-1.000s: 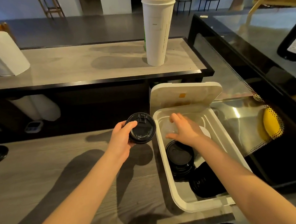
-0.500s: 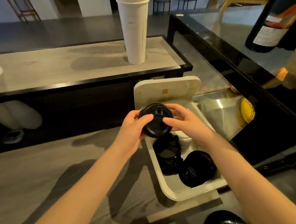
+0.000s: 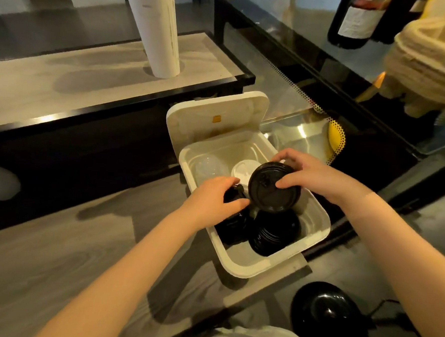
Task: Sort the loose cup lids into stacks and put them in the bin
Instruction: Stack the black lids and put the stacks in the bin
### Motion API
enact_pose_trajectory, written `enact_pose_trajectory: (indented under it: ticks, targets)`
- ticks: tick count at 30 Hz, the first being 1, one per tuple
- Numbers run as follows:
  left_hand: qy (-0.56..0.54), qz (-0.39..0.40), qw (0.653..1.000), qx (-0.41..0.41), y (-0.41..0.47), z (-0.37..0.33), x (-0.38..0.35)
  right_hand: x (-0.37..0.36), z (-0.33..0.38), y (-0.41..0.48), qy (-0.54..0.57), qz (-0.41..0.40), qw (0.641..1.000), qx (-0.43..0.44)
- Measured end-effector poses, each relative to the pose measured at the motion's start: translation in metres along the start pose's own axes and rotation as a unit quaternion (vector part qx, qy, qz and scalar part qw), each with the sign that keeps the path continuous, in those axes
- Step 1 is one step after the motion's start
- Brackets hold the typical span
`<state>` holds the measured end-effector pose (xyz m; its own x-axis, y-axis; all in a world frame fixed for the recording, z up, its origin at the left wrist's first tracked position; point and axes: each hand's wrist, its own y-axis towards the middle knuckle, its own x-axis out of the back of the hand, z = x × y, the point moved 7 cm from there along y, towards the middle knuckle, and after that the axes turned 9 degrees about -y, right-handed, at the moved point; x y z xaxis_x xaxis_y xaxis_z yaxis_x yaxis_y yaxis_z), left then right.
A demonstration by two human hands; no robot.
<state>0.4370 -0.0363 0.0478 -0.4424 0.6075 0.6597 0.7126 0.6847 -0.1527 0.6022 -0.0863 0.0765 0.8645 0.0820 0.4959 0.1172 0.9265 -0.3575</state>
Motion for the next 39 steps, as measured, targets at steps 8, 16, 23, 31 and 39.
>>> enact_pose_trajectory:
  ticks: [8,16,23,31,39]
  targets:
    - [0.264,0.05,0.961,-0.058,-0.004,0.018,-0.031,-0.025,-0.028,0.006,-0.178,0.17,0.965,-0.091]
    - [0.255,0.023,0.964,-0.068,-0.006,0.017,-0.031,-0.035,-0.042,0.018,-0.291,0.101,0.95,-0.061]
    - [0.253,0.029,0.965,-0.065,-0.006,0.018,-0.032,-0.033,-0.031,0.002,-0.377,-0.021,0.925,0.04]
    - [0.253,0.054,0.964,-0.06,-0.003,0.018,-0.032,-0.057,-0.042,-0.031,-0.484,0.049,0.873,0.037]
    - [0.25,0.07,0.964,-0.054,-0.002,0.016,-0.03,-0.048,-0.042,-0.014,-0.526,-0.008,0.85,-0.023]
